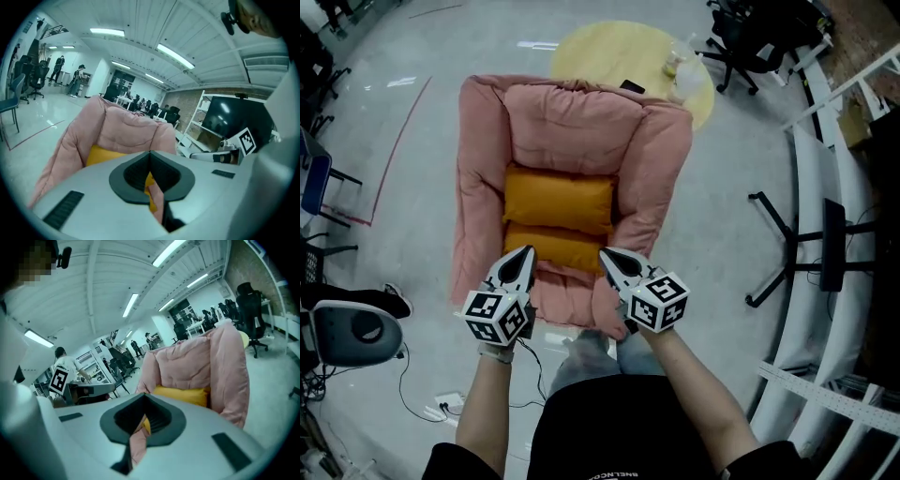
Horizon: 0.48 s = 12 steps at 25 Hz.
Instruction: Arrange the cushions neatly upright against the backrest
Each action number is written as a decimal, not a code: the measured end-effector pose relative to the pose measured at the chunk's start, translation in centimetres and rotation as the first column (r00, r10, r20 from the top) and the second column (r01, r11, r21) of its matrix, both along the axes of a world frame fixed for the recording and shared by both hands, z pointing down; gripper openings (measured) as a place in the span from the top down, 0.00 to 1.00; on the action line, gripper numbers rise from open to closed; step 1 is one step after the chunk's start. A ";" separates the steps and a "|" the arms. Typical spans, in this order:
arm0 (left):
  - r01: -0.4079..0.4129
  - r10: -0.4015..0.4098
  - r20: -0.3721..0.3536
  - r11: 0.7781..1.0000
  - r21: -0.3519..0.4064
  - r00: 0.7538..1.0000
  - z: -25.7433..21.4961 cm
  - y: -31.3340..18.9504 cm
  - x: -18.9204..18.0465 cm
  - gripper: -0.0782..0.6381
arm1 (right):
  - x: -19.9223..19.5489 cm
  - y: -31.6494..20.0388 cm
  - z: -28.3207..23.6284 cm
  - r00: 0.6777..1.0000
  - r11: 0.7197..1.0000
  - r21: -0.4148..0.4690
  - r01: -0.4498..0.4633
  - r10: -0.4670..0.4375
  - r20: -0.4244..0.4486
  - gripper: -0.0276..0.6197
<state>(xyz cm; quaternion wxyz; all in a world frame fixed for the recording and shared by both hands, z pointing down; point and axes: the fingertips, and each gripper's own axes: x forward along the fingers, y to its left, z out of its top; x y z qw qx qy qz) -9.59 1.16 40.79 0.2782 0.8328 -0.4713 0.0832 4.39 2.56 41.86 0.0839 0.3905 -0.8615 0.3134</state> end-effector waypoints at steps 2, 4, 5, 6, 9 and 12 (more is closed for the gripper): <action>-0.007 0.008 -0.021 1.000 0.018 1.000 -2.3 2.0 1.0 0.87 | 0.0 1.5 -2.6 1.000 0.999 0.031 -0.004 0.004 0.018 0.94; -0.014 0.016 -0.036 0.999 0.040 0.999 -4.5 4.0 1.9 0.87 | 0.1 3.0 -4.8 1.000 0.998 0.060 0.000 -0.002 0.030 0.94; -0.014 0.016 -0.045 0.999 0.047 0.999 -5.5 4.8 2.3 0.87 | 0.2 3.6 -5.8 0.999 0.997 0.076 0.004 -0.006 0.033 0.94; -0.014 0.017 -0.051 0.999 0.051 0.999 -6.4 5.7 2.8 0.87 | 0.4 4.3 -6.7 0.999 0.996 0.090 0.008 -0.011 0.036 0.94; -0.036 0.038 -0.024 0.996 0.079 0.999 -8.8 8.8 4.7 0.87 | 1.2 6.5 -9.1 0.998 0.993 0.117 0.027 -0.032 0.048 0.94; -0.039 0.036 0.029 0.991 0.129 0.999 -10.9 11.2 6.6 0.87 | 2.0 8.5 -11.2 0.995 0.984 0.162 0.070 -0.079 0.052 0.94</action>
